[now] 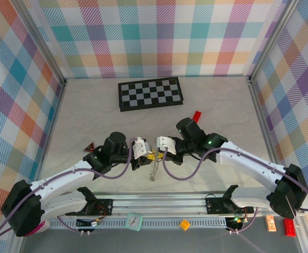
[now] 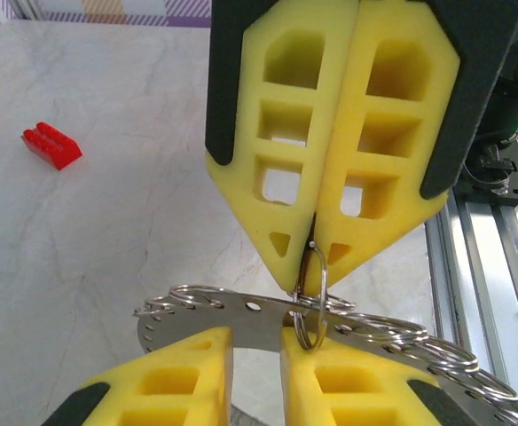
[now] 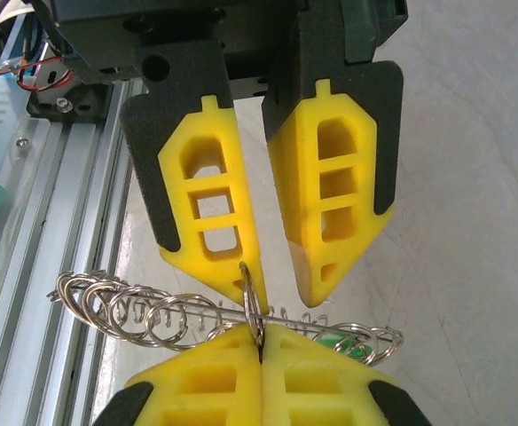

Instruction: Put the keys on the keyring

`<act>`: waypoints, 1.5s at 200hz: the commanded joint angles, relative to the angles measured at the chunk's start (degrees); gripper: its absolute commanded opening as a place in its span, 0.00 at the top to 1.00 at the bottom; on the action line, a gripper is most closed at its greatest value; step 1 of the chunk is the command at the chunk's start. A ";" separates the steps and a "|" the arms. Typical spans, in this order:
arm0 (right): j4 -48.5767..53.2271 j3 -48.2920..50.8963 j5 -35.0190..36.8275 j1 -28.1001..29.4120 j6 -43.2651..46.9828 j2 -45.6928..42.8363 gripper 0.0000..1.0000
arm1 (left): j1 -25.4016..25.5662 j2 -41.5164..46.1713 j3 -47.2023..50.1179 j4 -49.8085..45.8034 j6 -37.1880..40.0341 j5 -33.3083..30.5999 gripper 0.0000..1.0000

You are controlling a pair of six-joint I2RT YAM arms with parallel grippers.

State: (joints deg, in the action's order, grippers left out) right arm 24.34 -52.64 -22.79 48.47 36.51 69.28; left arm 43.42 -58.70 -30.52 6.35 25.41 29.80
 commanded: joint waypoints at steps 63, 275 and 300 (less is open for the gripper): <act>-0.65 0.06 2.31 0.36 0.27 -0.63 1.00 | 0.17 0.26 -2.60 1.63 1.05 4.74 0.77; -28.18 16.61 -16.41 -8.04 -17.53 -8.20 0.78 | 0.10 -1.01 6.88 28.19 -9.17 8.69 1.00; -28.45 15.96 -16.67 -8.04 -17.79 -7.25 0.81 | 0.17 -1.22 6.97 28.79 -9.53 9.44 1.00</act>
State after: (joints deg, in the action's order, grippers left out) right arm -1.80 -36.14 -37.21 40.18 19.59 61.17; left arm 43.42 -59.77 -24.01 29.50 16.88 36.12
